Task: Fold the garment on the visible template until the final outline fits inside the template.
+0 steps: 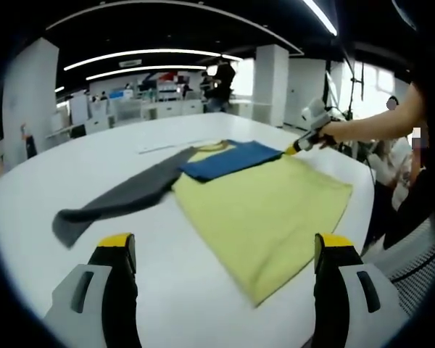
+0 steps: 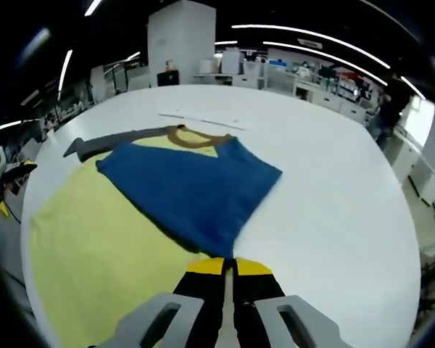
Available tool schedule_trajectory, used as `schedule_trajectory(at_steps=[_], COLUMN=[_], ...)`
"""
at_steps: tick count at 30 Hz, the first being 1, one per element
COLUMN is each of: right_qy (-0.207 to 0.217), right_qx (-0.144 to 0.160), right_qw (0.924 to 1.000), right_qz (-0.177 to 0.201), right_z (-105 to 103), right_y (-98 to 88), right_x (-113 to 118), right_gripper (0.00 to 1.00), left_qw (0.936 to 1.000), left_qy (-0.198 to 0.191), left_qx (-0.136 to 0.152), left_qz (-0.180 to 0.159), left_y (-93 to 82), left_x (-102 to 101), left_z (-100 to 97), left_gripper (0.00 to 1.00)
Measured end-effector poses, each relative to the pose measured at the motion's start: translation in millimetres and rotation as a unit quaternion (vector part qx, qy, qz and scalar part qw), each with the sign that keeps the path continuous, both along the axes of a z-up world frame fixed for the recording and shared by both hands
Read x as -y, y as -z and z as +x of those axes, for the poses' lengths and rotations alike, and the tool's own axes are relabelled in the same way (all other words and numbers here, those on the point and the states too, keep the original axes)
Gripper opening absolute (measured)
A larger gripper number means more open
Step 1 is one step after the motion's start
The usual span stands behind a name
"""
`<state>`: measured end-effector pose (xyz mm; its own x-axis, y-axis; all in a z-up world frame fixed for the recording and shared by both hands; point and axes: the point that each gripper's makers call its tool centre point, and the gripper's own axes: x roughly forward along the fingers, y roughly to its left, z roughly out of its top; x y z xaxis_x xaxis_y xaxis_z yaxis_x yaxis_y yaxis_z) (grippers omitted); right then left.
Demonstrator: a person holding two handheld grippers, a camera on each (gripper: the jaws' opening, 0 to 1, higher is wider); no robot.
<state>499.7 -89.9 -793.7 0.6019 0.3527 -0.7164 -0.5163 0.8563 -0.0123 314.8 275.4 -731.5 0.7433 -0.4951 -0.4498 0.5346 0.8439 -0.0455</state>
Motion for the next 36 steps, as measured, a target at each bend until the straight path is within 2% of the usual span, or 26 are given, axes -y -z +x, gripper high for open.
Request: schedule_trajectory(at_steps=[11,16,18,21,26,31,36], right_qy=[0.007,0.010,0.015,0.017,-0.004,-0.035,-0.070], right_qx=[-0.003,0.001,0.004,0.008,0.022,0.037,0.049], right_qw=[1.0000,0.9998,0.9993,0.9979,0.9959,0.9913,0.9865], right_qz=[0.002,0.016,0.033,0.063,0.088,0.121,0.139], right_z=[-1.0,-1.0,-0.6,-1.2,-4.9,-13.0,-26.3], right_y=[-0.1,-4.4,-9.6,-17.7,-31.5,-49.4,-65.6], right_x=[11.5,11.5,9.4,4.5,-5.6,-23.3,-38.4], right_gripper=[0.00,0.00,0.01,0.13,0.31,0.56,0.73], left_qw=[0.9998,0.9996,0.9994,0.9992,0.9989,0.9983,0.9964], left_qy=[-0.020,-0.028,-0.033,-0.040,-0.048,-0.059,-0.084], left_qx=[-0.001,-0.003,-0.004,-0.003,-0.002,-0.003,-0.007], left_qz=[-0.007,-0.003,-0.004,-0.006,0.000,-0.002,-0.010], left_y=[-1.5,-5.0,-5.7,-9.3,-11.9,-13.5,-12.5], left_x=[-15.8,-17.0,-18.8,-20.7,-26.9,-34.3,-49.5], left_z=[6.9,8.2,9.3,11.1,14.9,19.5,25.3], left_gripper=[0.99,0.99,0.99,0.99,0.99,0.99,0.99])
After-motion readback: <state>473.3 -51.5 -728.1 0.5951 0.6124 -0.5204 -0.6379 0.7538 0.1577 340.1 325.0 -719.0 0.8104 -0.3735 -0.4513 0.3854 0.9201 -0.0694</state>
